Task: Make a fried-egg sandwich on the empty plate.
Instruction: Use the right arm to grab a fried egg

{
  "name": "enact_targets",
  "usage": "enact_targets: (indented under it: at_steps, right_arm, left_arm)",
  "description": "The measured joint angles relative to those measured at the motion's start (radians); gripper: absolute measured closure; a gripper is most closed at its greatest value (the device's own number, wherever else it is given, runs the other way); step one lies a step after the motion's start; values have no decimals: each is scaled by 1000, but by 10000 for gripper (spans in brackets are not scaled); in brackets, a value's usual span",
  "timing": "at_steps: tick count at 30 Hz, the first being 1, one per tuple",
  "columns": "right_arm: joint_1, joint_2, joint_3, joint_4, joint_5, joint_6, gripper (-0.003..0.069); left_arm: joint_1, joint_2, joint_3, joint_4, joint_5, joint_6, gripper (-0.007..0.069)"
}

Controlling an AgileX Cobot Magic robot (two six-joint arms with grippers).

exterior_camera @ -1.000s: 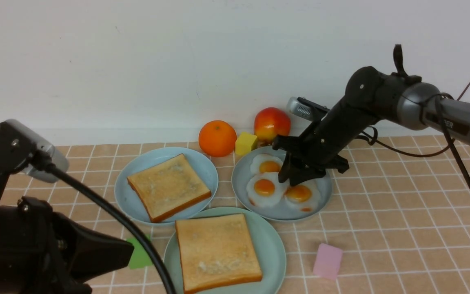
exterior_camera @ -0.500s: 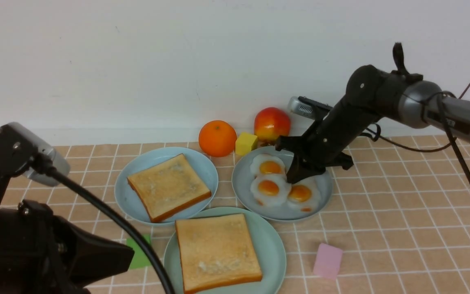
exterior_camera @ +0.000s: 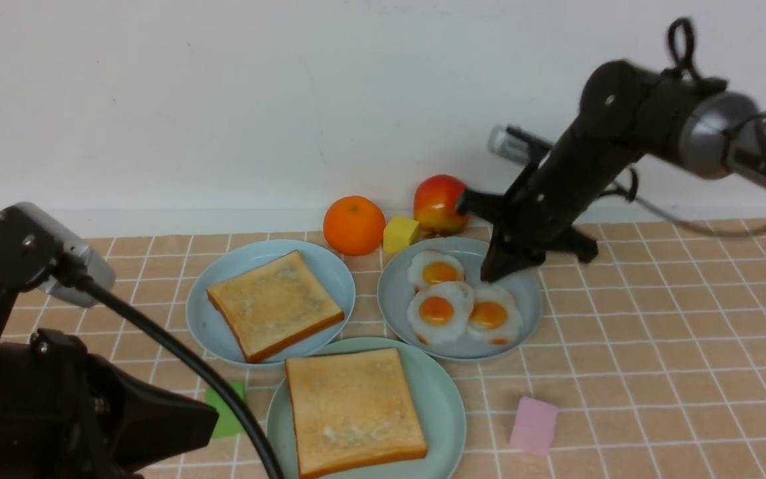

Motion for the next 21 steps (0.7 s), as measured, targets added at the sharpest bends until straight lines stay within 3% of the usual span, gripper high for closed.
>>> enact_targets:
  at_steps: [2, 4, 10, 17, 21]
  right_arm:
    - [46, 14, 10, -90, -2, 163, 575]
    - [80, 23, 12, -155, -14, 240, 521]
    - [127, 32, 12, -234, -88, 316, 386]
    - [128, 58, 12, -250, -112, 382, 379]
    - [128, 72, 11, -249, -117, 390, 427]
  left_arm:
    - [0, 0, 0, 0, -4, 0, 608]
    - [0, 0, 0, 0, -5, 0, 606]
    - [0, 0, 0, 0, -5, 0, 601]
    - [0, 0, 0, 0, -5, 0, 599]
    - [0, 0, 0, 0, -5, 0, 596]
